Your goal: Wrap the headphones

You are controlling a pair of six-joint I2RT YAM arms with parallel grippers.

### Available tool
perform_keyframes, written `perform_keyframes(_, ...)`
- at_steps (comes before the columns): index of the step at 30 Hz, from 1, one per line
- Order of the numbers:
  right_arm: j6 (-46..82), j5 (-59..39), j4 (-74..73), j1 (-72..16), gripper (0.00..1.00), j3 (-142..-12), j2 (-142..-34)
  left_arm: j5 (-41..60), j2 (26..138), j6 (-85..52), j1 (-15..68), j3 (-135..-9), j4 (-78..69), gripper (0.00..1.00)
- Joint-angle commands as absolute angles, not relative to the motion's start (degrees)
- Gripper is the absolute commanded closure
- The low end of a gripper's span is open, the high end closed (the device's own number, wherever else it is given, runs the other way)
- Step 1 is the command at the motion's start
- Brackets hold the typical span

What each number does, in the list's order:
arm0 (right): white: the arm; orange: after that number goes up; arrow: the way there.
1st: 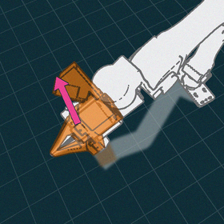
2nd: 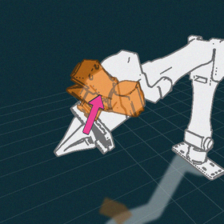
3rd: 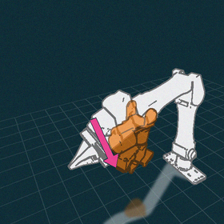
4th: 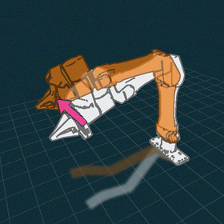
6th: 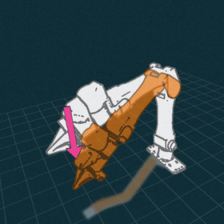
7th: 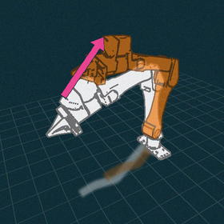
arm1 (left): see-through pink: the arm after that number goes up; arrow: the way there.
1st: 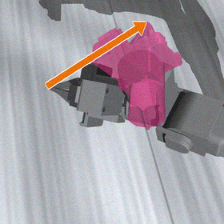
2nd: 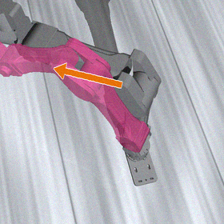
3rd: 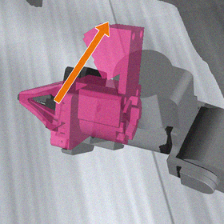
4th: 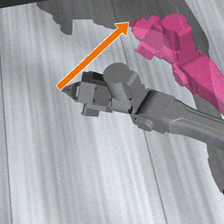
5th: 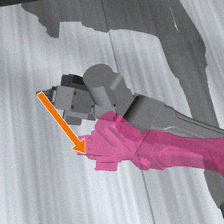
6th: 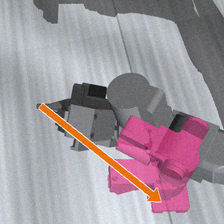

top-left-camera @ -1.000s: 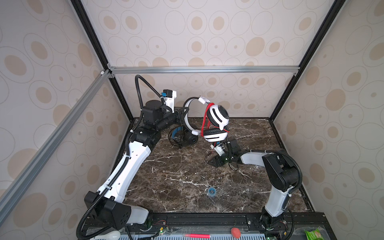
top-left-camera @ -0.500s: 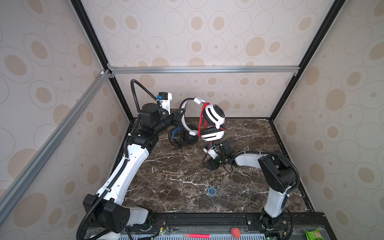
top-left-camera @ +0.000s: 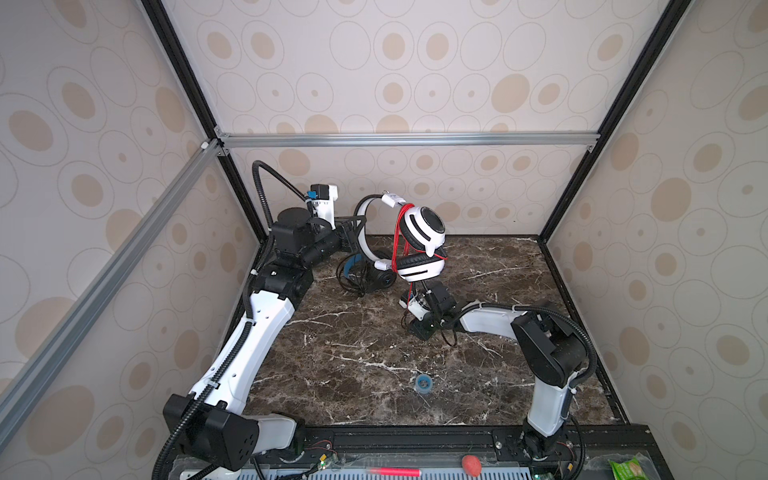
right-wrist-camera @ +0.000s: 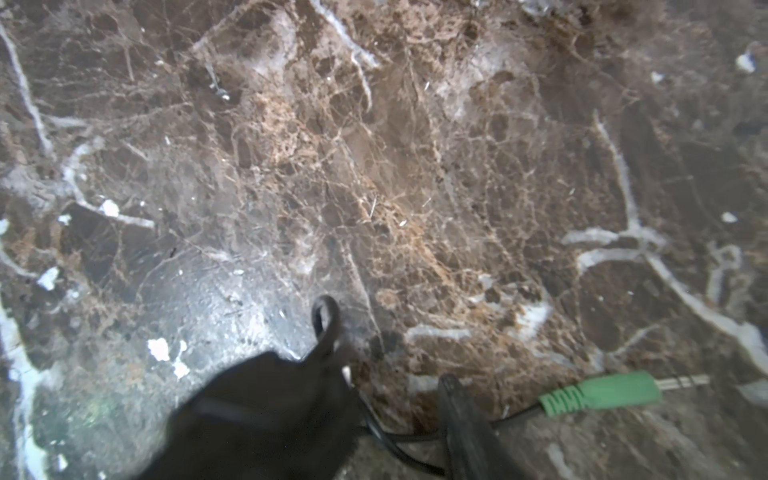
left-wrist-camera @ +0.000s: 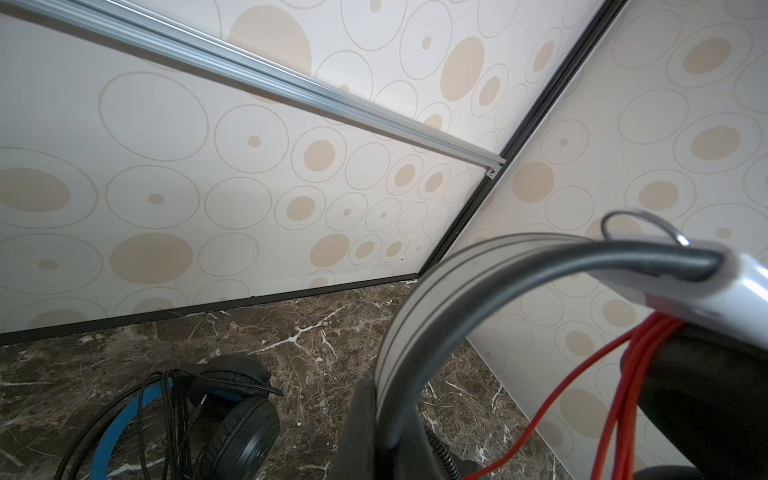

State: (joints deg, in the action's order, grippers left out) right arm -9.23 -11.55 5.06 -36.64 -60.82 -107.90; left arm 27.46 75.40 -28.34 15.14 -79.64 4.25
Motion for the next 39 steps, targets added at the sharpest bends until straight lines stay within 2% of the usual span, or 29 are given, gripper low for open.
perform_keyframes(1,-9.45,-7.40,11.54,-37.63,0.65,-58.76,-109.88,29.20,72.88,-31.38,14.42,-80.28,-1.38,1.00)
perform_keyframes(5,-8.47,-5.96,14.37,-38.23,0.85,-60.55,-111.32,29.51,72.95,-31.64,14.11,-80.15,-1.69,1.00)
perform_keyframes(11,-7.68,-5.22,14.99,-38.56,0.99,-60.55,-110.48,29.24,72.94,-32.97,13.77,-79.71,-2.58,1.00)
perform_keyframes(17,-6.77,-7.68,11.17,-38.58,1.00,-55.43,-102.94,27.32,73.45,-37.38,12.86,-82.13,-2.91,1.00)
perform_keyframes(24,-6.52,-12.33,9.77,-38.49,1.00,-50.61,-93.28,20.33,74.16,-43.33,12.13,-85.12,-5.32,1.00)
perform_keyframes(39,-4.89,-11.03,12.42,-38.74,1.00,-47.11,-78.69,3.68,78.25,-56.60,11.77,-87.50,-8.38,1.00)
